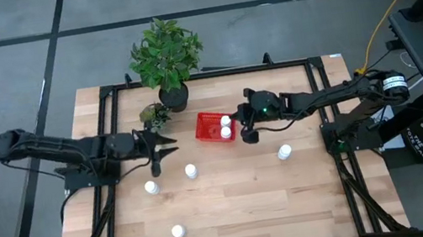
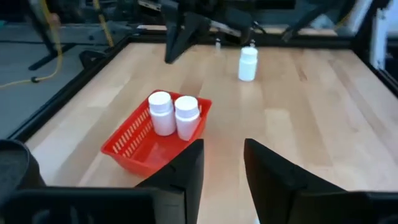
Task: Pick and place pill bottles into a basket
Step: Put the white medicine bottle into the red bin
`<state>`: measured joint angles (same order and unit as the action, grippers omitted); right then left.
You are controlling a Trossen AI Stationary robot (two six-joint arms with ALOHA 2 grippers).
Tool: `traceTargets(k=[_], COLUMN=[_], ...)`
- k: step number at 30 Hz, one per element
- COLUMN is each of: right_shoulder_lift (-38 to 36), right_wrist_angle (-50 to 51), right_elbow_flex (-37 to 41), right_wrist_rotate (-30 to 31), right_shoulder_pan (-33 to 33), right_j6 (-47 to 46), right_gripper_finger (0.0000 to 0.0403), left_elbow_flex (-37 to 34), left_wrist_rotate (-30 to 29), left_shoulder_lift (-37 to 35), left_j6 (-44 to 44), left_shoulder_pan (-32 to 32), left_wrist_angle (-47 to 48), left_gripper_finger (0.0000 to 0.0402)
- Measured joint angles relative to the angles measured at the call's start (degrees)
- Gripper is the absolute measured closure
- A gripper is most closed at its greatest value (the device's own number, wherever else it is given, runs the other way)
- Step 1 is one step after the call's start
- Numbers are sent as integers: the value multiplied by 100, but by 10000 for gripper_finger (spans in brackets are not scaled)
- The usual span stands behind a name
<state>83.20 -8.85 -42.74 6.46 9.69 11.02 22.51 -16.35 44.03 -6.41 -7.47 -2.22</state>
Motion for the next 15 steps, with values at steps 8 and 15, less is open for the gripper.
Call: traceTargets(k=[8,15], right_shoulder_lift=[0,-2], right_wrist_angle=[231,700], right_elbow_flex=[0,2], right_wrist_rotate=[-2,-455], right_shoulder_pan=[0,-59], right_j6=[-67,-297], right_gripper_finger=[348,336], left_elbow_flex=[142,774], left_wrist_rotate=[-1348,-2401], left_shoulder_lift=[919,1811], left_j6=[-188,-291], left_shoulder_pan=[-1165,-2046], left_wrist_angle=[-520,-441], left_gripper_finger=[255,234])
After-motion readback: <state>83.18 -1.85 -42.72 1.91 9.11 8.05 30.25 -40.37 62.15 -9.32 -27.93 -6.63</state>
